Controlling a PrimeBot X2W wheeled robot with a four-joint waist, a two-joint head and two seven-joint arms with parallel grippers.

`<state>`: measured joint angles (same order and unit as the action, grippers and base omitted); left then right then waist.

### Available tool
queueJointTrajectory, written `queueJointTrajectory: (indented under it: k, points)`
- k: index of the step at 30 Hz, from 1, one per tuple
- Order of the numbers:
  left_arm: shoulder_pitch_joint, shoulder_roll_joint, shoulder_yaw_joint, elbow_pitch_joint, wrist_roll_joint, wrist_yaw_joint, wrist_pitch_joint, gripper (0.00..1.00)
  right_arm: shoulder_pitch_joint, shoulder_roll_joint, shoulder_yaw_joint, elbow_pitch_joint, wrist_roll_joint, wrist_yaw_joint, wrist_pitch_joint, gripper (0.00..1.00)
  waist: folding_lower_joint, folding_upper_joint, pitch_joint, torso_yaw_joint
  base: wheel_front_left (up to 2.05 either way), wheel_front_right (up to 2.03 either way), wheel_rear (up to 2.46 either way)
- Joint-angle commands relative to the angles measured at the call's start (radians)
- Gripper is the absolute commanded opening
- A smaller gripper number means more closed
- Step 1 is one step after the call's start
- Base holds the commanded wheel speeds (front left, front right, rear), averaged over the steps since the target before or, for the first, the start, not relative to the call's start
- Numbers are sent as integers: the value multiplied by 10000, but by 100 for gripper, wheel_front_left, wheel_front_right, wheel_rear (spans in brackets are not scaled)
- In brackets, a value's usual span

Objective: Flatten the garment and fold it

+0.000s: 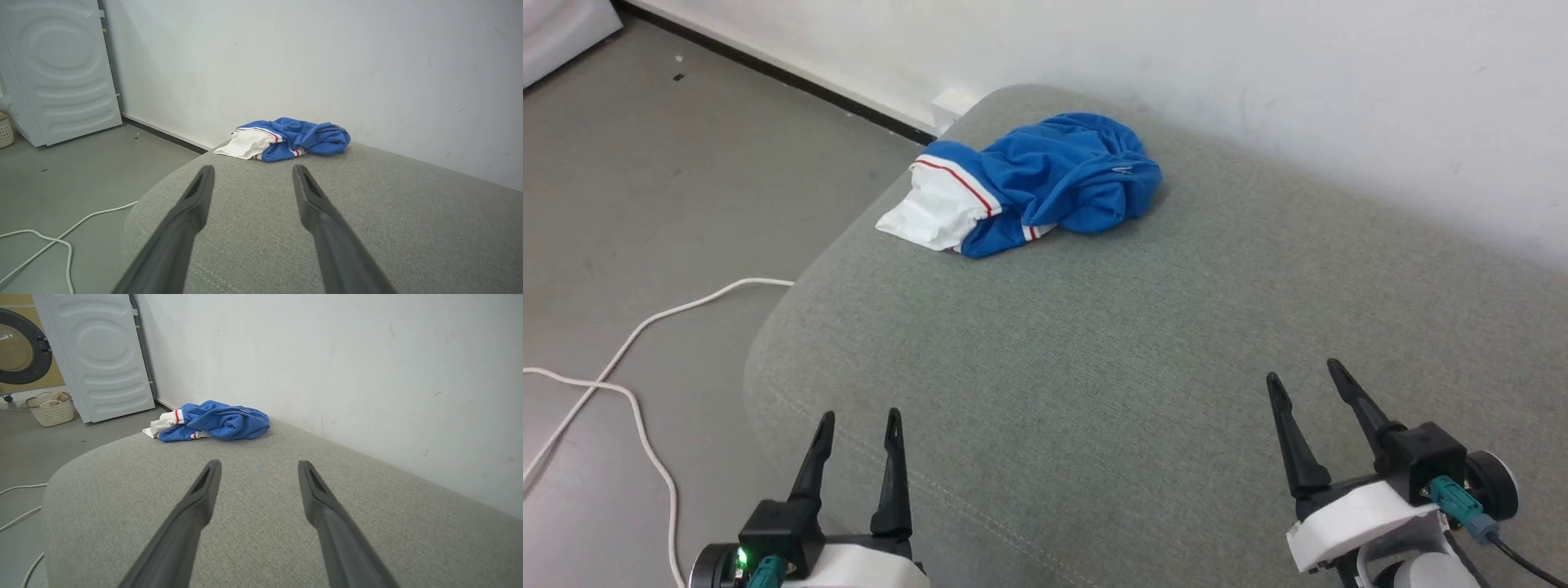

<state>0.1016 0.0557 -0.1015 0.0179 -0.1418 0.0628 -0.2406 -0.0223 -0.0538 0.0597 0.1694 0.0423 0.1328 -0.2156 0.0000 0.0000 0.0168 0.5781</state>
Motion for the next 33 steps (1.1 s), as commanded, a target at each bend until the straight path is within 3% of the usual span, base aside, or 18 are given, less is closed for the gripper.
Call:
queueJointTrajectory:
  k: [1, 15, 23, 27, 33]
  points:
    - [146, -53, -64, 49, -147, 62, -121, 100, -194, 34, -24, 29, -62, -20, -130, 100, 0, 0, 42, 104, 0, 0, 0]
    - [106, -55, -197, 82, -282, 121, -212, 100, -161, 36, -31, -153, -123, -21, -182, 100, 0, 0, 168, 216, 0, 0, 0]
    - [-768, -52, -200, -661, -2048, -52, -181, 100, -259, 36, -43, -521, -222, -21, -38, 100, 0, 0, 476, 98, 0, 0, 0]
    - [-1680, 232, -198, -1554, -1860, 19, 487, 100, -301, 36, -114, -880, -374, -21, 128, 100, 0, 0, 779, -35, 0, 0, 0]
    - [-4359, 1065, 195, -2549, -1664, 155, 2392, 100, -502, -43, -283, -1967, -793, -21, 640, 100, 0, 0, 1678, -442, 0, 0, 0]
